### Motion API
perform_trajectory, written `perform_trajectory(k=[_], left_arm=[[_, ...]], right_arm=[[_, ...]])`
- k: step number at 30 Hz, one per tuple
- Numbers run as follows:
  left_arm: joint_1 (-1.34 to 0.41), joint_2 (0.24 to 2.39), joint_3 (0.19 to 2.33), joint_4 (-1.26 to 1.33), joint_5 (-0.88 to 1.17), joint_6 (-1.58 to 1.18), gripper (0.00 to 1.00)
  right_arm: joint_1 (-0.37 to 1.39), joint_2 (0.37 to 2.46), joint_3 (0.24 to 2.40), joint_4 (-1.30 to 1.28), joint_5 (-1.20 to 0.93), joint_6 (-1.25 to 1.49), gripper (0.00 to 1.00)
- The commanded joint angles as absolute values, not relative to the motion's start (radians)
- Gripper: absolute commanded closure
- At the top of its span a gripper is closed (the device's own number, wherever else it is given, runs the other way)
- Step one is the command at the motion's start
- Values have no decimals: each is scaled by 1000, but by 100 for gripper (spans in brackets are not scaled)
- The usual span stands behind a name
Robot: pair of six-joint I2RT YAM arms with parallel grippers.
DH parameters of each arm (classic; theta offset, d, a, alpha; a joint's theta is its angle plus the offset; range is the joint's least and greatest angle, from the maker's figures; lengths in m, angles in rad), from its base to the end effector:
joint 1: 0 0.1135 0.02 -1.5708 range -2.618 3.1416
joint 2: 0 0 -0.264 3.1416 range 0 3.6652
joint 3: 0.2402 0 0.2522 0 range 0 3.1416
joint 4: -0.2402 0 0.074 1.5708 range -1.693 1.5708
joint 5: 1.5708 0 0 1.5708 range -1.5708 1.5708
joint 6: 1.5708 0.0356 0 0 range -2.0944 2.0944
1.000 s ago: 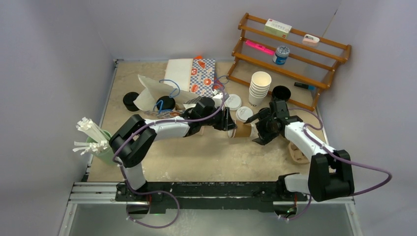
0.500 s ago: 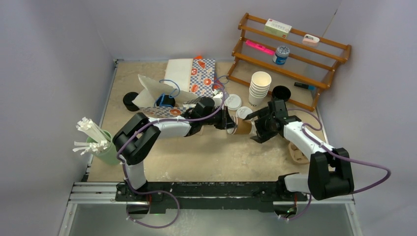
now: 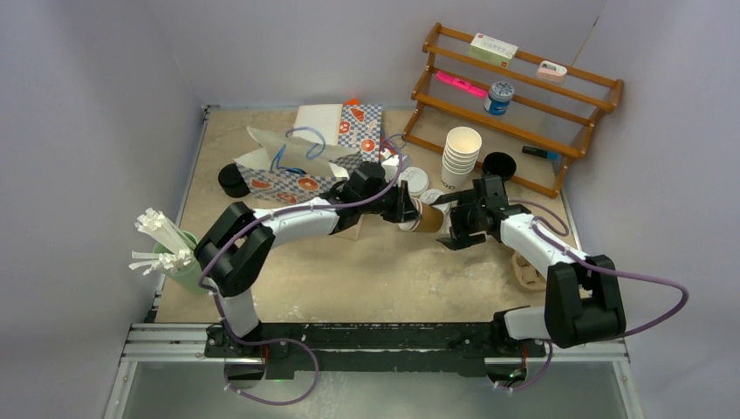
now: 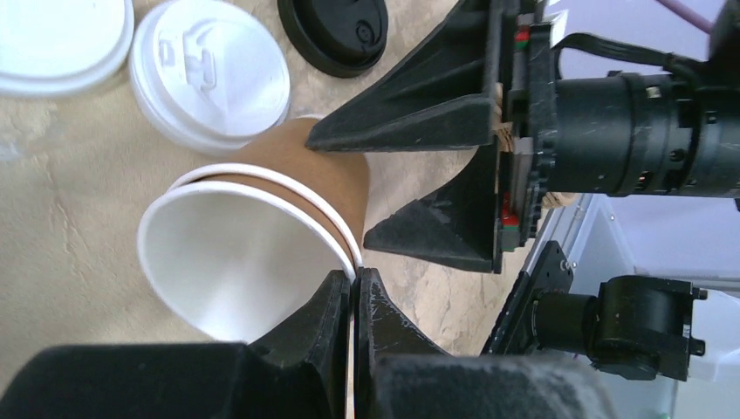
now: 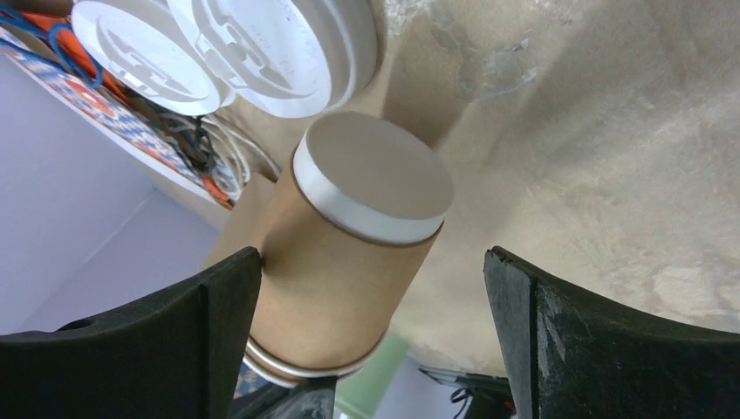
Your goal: Pack the takeout coffee
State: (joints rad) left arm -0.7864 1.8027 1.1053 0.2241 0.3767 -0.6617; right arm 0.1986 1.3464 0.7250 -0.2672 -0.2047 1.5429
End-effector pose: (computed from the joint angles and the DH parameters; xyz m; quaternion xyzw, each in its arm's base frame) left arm 0.2749 -0.2940 0.2103 0.1497 0.8304 -0.4591 0.2780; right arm 0.2574 0.0592 0.1926 0.5570 0.7548 0.3165 0.1408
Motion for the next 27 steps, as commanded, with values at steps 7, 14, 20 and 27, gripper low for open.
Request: perform_trajectory(k=[7,14,20,27], left_arm=[[-849,1716,1254,87,320,-485,100],[-864,1704,1315,-20,326,-403,100],[-846,1699,1434,-253,321,-291,100],[-797,1657,1453,-383,348,-244,100]], right_arm=[[218,1352,748,-234,-287,1722,2],[218,1337,802,-284,-266,1648,2],[215,1299,932,-486,-155,1356,2],[195,1189,876,-523,-143,1242,2]])
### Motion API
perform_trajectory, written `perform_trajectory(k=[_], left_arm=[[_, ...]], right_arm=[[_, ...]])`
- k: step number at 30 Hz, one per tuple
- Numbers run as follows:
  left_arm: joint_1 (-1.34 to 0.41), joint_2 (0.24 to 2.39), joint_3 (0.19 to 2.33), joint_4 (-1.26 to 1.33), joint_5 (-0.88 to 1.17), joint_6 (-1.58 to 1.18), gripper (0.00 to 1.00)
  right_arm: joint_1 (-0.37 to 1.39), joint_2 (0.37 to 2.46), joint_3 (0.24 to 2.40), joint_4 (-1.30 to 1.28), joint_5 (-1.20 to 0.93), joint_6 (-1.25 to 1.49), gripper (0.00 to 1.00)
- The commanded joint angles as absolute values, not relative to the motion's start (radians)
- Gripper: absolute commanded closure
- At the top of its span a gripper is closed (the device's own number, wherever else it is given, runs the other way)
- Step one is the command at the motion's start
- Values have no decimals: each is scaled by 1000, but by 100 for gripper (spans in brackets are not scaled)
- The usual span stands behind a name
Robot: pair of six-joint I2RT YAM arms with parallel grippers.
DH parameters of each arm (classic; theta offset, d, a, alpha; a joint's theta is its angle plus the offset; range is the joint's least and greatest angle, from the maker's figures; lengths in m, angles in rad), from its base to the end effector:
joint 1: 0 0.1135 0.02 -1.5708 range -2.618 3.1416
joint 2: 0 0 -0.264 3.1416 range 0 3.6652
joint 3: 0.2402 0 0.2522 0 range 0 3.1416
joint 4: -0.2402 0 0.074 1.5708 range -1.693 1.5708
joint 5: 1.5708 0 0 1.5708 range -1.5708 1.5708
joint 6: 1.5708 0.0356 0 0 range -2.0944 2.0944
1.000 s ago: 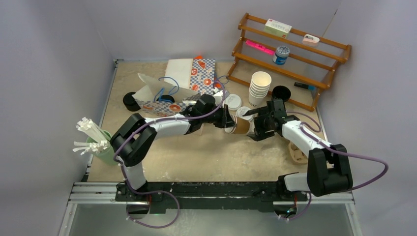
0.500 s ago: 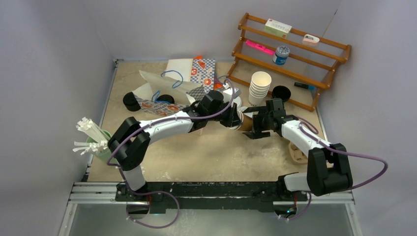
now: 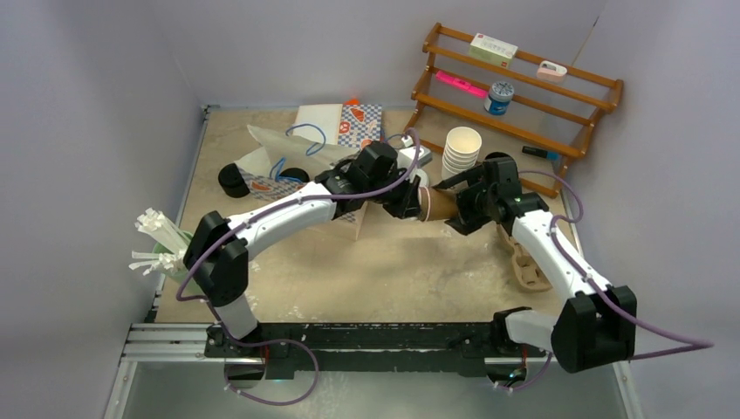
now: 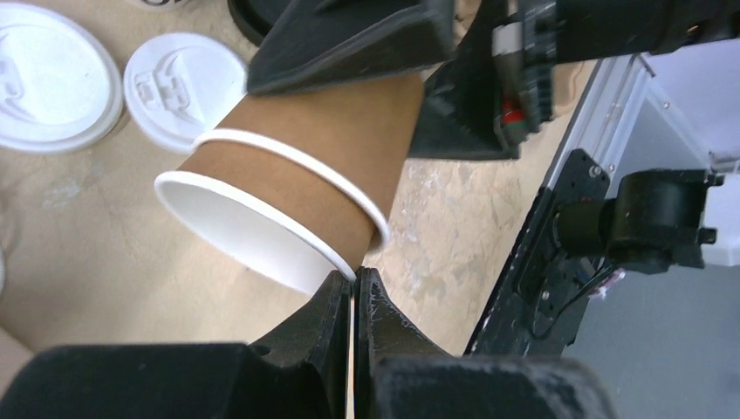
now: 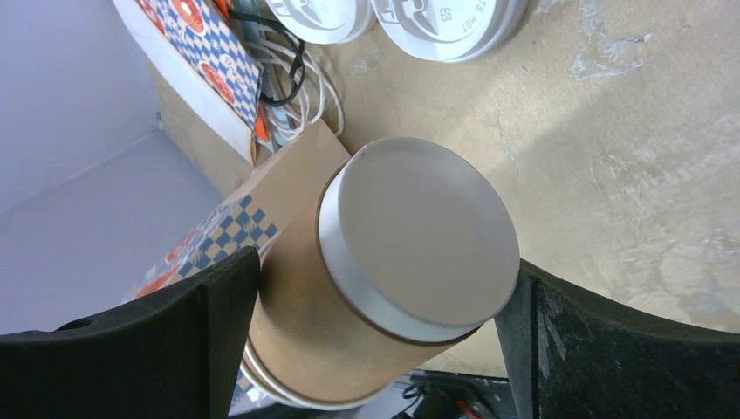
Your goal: Pack the takeout coffee
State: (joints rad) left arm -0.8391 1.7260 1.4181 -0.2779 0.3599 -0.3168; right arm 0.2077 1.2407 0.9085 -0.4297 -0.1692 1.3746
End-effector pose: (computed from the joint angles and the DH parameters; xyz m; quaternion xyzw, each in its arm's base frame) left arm 0.2592 -0.3074 0.2979 0.3056 0.8157 -0.3862 0.3035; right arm 0.2576 0.0604 0.2648 0.4769 0.7828 0.3335 0.2204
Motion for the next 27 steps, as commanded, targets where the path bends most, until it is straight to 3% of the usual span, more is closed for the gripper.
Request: perform_trajectory(k=[1,8,12,17,23,27], left_arm=[[-791,1650,1448,-387,348,-242,100],[-772,1614,1442,-411,348,-229,100],[-770,1611,1415,-376,382,-254,100],[-770,1618,1402,-336,409,-277,100],[-771,1629,1431,-403,399,-232,100],[-772,1644,1507,-585,302,-119,100]], right_arm=[[192,1185,861,-513,-154,1244,2],[191,1208,808,-468,-204,1253,2],[190,1232,746,-383,-280,1284,16],[192,1266,682,-239,-321,1426,16],[192,1282,718,-311,-295,1447,16],[185,1243,737,-423,-187,1462,16]])
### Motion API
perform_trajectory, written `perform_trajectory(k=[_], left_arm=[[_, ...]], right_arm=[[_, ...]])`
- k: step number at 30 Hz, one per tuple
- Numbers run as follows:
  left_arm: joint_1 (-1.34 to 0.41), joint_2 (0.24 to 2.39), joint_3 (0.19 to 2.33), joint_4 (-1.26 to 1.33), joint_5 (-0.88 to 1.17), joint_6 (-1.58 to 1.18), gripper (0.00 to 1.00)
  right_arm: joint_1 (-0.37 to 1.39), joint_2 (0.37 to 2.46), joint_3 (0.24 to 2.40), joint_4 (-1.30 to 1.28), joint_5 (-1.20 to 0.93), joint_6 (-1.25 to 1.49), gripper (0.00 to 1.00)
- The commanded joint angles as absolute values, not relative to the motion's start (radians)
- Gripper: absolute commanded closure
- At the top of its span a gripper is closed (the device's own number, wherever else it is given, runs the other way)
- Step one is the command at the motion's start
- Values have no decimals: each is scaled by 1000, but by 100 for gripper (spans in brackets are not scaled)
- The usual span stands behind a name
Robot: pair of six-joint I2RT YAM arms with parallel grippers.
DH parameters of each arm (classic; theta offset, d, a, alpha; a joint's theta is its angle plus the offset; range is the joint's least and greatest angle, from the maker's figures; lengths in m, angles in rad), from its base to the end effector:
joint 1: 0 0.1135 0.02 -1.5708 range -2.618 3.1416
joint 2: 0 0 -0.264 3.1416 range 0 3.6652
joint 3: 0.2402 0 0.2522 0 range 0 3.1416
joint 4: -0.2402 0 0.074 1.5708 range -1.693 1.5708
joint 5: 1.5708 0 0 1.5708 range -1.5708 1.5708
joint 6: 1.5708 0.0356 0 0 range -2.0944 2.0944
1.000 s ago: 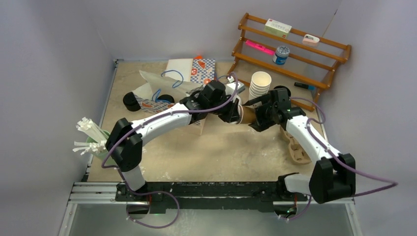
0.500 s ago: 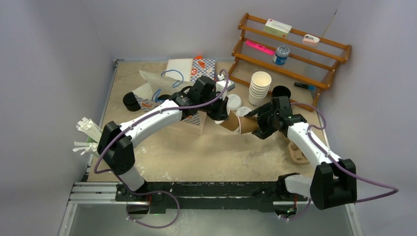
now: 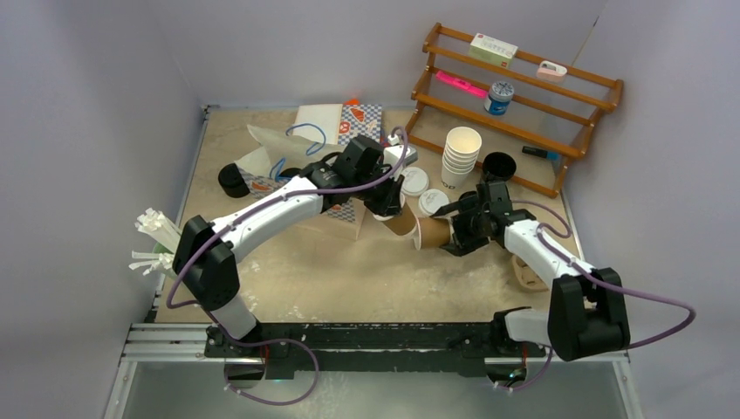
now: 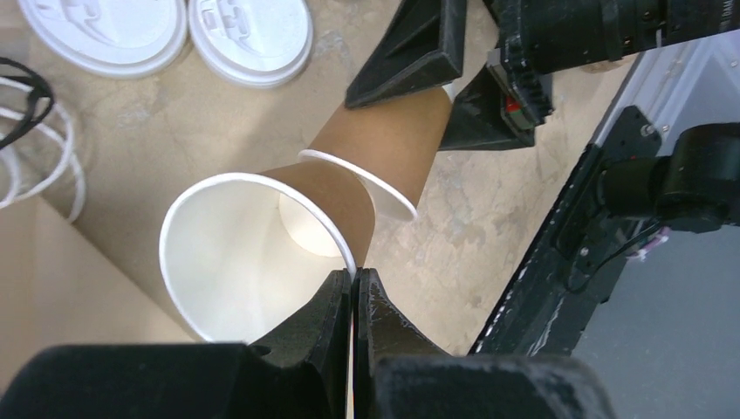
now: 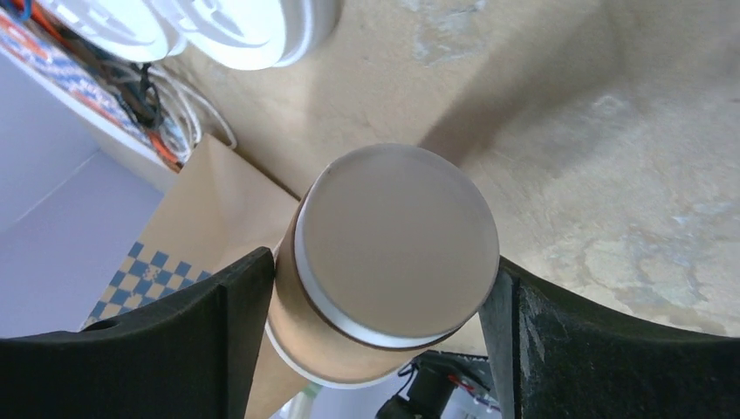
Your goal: Pack the takeout coffee
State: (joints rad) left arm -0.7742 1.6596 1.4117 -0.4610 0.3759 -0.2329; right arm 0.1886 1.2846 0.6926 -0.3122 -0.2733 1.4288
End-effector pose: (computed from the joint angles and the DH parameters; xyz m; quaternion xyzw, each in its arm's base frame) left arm 0.2603 -0.2729 0.3048 0.3139 0.8392 -0.3467 0.2775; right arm 0.2430 0.0562 0.1948 0.5078 0.7878 0.3233 0.1307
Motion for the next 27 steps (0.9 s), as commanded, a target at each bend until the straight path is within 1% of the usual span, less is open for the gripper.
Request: perform_trajectory(k=[1,4,9,10,14,19,20,21,24,26,27], left_arm=[[-772,1640,1519,-616,271,-90,100],[-779,1629,1508,-652,198,-30,100],[-848,1655,1457,-609,107,-5,100],[-862,1664,1448,-597,96,-5,100],[-895,1677,1398,-507,73,-14,100],[-908,1721,1374,-457,82,-8,100],[-913,1730,1375,-453,82,-6,98],[-916,1738,1375,-450,83,-7,92],[-919,1748,1386,-452,93,-27,65],[-919,1736,1393,-450,102,-42,55],[-919,1724,1398,-447,104,-50,52]], right_arm=[[183,1228,738,-435,-158,1461,16],[179,1195,746,-468,-87,1449,18],[175,1206,756,-487,-81,1404,19],[175,1211,763,-499,-75,1394,19],[175,1223,828,-537,-61,1281,10],[175,1223,959,-569,-47,949,5],[175,1215,982,-574,-30,887,5],[175,1203,988,-572,-31,837,5],[175,1152,970,-541,-63,745,6],[175,1138,977,-538,-27,695,9],[176,1140,985,-542,-25,672,12]])
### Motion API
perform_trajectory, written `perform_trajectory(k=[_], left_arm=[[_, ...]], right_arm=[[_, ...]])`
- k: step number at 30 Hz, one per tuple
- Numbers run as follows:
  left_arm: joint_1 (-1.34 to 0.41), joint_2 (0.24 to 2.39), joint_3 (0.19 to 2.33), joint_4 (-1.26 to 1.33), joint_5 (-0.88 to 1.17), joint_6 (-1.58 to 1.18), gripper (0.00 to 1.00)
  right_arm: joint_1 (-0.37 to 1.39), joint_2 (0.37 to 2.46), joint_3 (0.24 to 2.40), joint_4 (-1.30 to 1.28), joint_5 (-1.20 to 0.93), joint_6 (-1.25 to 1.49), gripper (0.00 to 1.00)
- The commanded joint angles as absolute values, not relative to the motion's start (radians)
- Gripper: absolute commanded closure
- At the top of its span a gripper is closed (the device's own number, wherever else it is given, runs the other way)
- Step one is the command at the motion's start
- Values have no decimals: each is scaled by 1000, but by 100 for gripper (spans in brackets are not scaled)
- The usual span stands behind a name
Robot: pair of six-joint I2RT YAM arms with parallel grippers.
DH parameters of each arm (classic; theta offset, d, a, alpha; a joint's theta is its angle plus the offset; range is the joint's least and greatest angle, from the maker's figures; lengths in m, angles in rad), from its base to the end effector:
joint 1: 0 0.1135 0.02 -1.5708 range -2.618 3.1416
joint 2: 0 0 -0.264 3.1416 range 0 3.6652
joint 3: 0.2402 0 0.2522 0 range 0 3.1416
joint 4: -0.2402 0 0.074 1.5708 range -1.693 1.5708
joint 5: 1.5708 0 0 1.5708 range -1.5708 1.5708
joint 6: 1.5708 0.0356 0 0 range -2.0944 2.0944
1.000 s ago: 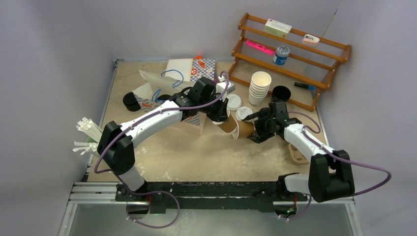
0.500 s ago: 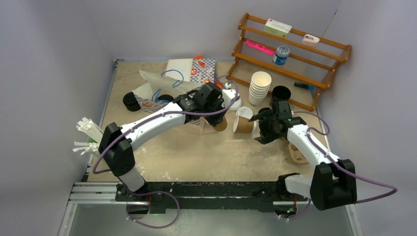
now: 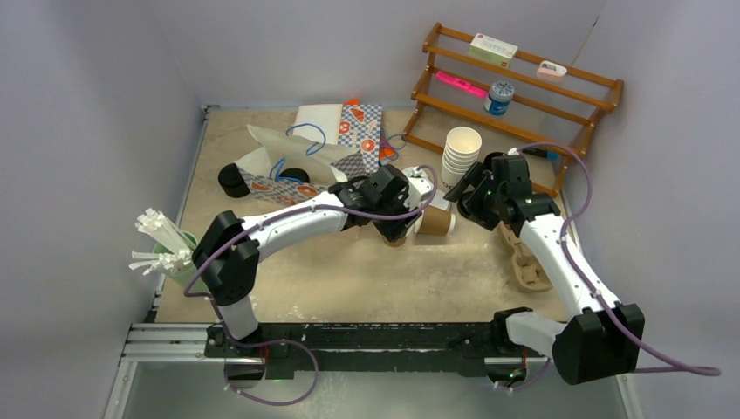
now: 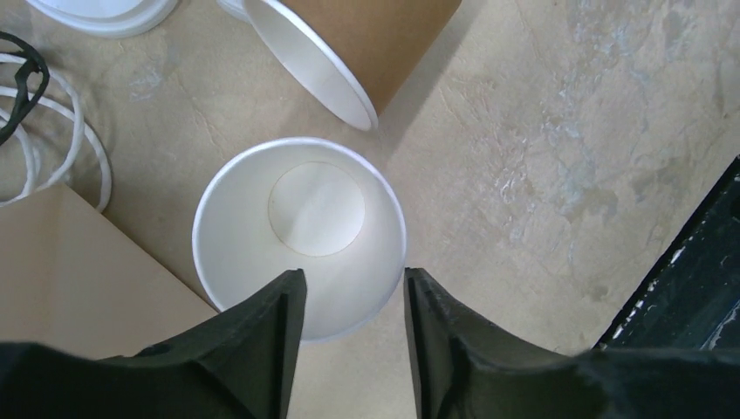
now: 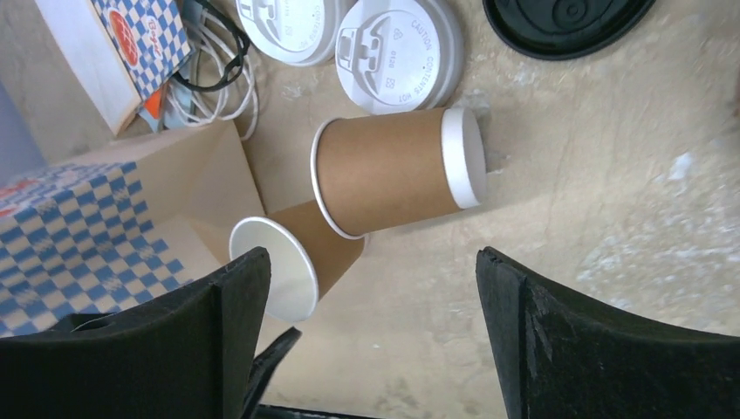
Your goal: Pack the takeout coffee
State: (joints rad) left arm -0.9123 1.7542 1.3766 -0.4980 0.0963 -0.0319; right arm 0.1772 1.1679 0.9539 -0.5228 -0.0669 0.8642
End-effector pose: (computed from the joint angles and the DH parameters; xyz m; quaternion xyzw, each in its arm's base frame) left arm 0.2348 -0.3090 0.2545 0.4150 0.8426 -0.1950 0.2824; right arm 0.2454 0.0464 0.2894 0.2950 0.8650 0.2279 0.3359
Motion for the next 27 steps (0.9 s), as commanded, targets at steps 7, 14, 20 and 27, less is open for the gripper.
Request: perform_trajectory(k=[7,14,20,27], left_arm=[[-916,1658,1532,-535,130,-84,43],[-906,1503,1601,-673,74,-138,43],[-864,1357,1606,-765,-89,-155,39],[-839,1193,1487,-740,-304,-173,32]], right_arm=[[247,1223,1060,-576,50,643,27],[389,1428,1256,-673,252,635,36],[482,1560,1362,-730,372,689,35],[598,1738,1495,-854,546,746,31]])
